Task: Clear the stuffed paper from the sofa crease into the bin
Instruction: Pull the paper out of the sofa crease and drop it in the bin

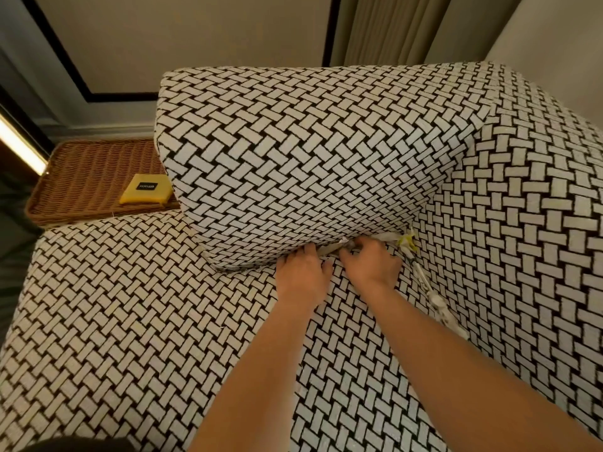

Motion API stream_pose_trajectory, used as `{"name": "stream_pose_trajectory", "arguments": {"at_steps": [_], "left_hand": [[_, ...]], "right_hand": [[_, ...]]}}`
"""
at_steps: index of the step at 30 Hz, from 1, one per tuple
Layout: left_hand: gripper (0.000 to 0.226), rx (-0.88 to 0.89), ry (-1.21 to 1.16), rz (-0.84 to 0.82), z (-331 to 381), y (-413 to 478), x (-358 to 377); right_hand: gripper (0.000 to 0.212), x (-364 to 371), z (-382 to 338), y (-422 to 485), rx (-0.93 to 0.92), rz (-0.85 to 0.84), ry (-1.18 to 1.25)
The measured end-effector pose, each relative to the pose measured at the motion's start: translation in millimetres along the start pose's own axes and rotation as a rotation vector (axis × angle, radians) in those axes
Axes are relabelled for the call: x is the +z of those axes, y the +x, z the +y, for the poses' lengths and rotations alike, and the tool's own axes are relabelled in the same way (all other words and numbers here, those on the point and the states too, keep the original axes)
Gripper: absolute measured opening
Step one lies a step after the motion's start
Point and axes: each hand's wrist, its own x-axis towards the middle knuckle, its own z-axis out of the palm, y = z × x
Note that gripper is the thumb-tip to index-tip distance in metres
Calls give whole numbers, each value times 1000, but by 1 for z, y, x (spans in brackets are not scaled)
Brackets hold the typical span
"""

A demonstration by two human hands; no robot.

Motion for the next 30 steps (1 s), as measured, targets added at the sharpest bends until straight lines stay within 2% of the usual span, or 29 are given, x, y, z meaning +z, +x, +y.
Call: {"name": "stream_pose_trajectory", "arguments": {"at_steps": [4, 8, 11, 16, 24, 27, 30], "left_hand": [[42, -25, 17, -88, 1, 9, -5], [56, -87, 47, -200, 8, 20, -4], [56, -100, 33, -206, 9, 21, -2], [47, -109, -92, -151, 3, 21, 0], [27, -290, -222, 47, 9, 23, 4], [23, -281, -316, 169, 8, 18, 7], [19, -206, -529, 305, 6, 9, 9]], "right_hand": [[33, -2, -1, 4, 16, -48, -21], [32, -3, -2, 9, -2, -105, -51], [29, -2, -3, 13, -5, -114, -53], [19, 1, -5, 15, 17, -75, -40], [16, 9, -2, 12, -18, 64, 23], [16, 13, 0, 11, -33, 128, 73], [17, 15, 2, 10, -20, 186, 135]]}}
